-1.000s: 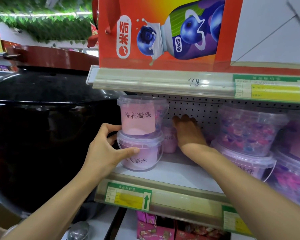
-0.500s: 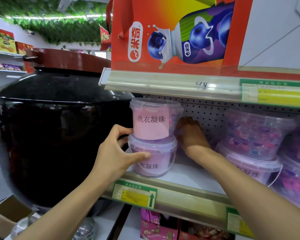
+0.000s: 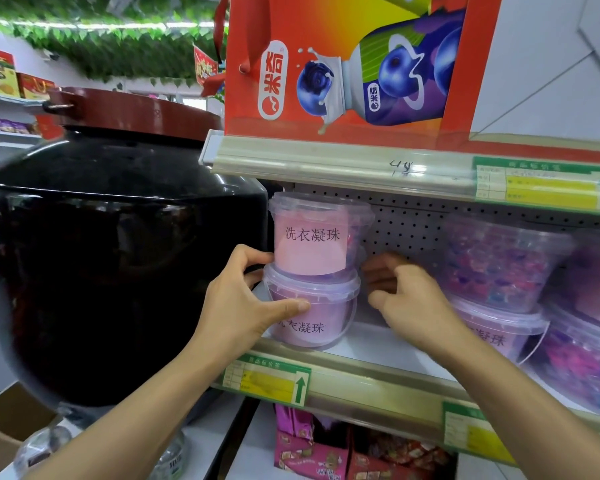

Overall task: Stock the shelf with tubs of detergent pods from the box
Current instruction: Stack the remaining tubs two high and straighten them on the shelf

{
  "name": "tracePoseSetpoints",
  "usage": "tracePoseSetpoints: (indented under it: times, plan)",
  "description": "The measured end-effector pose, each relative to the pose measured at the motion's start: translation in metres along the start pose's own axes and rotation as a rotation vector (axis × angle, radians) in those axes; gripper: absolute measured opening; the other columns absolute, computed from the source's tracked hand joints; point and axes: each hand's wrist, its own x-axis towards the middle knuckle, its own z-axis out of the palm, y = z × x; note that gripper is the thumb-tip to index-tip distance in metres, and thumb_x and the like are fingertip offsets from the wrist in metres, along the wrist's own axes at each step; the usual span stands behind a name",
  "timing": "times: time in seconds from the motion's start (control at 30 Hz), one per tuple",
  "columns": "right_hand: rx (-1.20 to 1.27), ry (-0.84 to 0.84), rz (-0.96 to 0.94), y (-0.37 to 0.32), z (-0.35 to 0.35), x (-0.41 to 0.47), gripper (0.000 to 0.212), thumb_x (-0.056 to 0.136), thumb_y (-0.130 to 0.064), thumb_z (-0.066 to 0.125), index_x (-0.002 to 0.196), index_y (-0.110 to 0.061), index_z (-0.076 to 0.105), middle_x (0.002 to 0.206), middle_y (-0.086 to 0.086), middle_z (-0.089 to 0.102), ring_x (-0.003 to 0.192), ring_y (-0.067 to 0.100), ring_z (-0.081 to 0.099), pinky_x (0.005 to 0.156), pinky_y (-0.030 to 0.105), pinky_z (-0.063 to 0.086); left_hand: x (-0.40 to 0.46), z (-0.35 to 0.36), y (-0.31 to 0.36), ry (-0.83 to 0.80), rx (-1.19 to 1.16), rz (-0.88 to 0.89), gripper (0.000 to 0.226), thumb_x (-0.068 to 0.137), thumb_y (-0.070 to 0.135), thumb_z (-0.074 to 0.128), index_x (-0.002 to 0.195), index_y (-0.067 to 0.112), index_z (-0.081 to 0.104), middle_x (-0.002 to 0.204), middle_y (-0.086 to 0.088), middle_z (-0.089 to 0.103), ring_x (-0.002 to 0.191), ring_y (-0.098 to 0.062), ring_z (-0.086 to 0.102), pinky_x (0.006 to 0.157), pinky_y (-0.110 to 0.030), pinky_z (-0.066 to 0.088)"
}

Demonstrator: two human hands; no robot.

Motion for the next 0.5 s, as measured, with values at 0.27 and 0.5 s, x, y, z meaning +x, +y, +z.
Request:
tracePoseSetpoints:
  times: [0.27, 0.5]
  plan:
    - [0.000, 0.001, -0.046, -0.003, 0.011, -0.014, 0.029, 0.083, -0.017, 0.067, 0.107, -0.026, 0.053, 0.094, -0.013, 0.064, 0.092, 0.007, 0.062, 0.088, 0.029, 0.051, -0.001, -0.003, 0.002, -0.045, -0.008, 0.016, 0.065, 0.053, 0.022, 0.091, 0.105, 0.025, 0.052, 0.105, 0.018, 0.065, 0.097, 0.009, 0.062, 0.076, -0.009, 0.049]
    - [-0.100, 0.032, -0.018, -0.011, 0.016, -0.025, 0.043, 0.085, -0.022, 0.064, 0.126, -0.020, 0.050, 0.116, -0.005, 0.062, 0.106, 0.013, 0.058, 0.095, 0.037, 0.048, -0.006, -0.005, 0.006, -0.080, 0.102, 0.034, 0.064, 0.065, 0.030, 0.085, 0.115, 0.028, 0.046, 0.119, 0.018, 0.056, 0.105, 0.006, 0.053, 0.086, -0.017, 0.043]
